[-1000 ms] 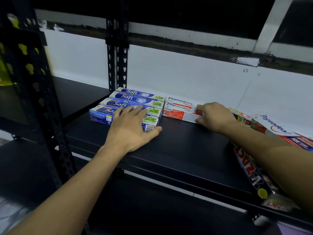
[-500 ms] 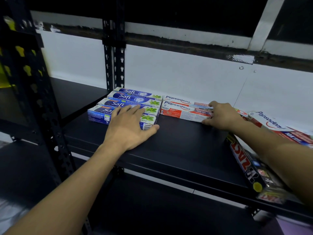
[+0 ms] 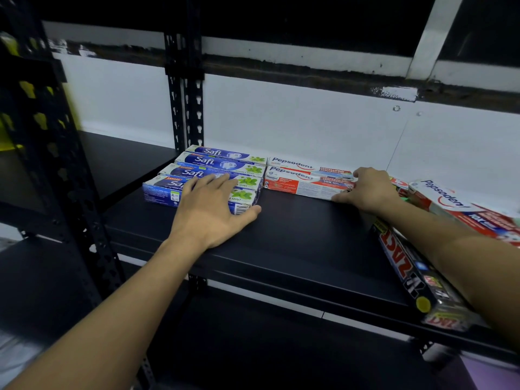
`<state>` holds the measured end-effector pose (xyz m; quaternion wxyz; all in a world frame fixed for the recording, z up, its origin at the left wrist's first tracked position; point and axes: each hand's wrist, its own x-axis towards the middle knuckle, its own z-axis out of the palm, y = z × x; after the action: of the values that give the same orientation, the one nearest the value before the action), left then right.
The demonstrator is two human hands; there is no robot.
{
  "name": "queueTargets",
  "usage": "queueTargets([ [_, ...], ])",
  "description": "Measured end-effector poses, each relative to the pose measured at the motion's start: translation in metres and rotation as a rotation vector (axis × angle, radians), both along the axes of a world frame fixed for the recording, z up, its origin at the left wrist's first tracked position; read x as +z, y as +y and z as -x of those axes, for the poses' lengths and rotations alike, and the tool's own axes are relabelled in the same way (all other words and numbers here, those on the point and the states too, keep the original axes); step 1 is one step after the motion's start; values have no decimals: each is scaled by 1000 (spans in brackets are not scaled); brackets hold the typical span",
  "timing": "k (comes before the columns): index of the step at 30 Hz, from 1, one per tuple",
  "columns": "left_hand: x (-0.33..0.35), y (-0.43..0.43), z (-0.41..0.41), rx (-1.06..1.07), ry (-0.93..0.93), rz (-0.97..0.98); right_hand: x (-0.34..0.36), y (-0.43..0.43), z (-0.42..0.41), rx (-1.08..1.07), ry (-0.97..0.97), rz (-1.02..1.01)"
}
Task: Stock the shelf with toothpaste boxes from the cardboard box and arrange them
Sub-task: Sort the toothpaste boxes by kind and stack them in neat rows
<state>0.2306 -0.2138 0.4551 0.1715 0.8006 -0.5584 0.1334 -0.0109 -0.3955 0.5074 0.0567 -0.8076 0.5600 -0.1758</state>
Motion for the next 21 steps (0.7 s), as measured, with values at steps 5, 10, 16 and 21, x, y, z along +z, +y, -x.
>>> queueTargets([
  [5,0,0,0,-3,-1,11,0,2,2,31,-26,10],
  [10,1,-1,0,-6,-4,21,1,6,4,59,-20,46],
  [16,1,-1,1,-9,-5,29,11,19,24,115,-21,83],
  [21,3,-1,2,-12,-33,20,21,37,51,167,17,179],
])
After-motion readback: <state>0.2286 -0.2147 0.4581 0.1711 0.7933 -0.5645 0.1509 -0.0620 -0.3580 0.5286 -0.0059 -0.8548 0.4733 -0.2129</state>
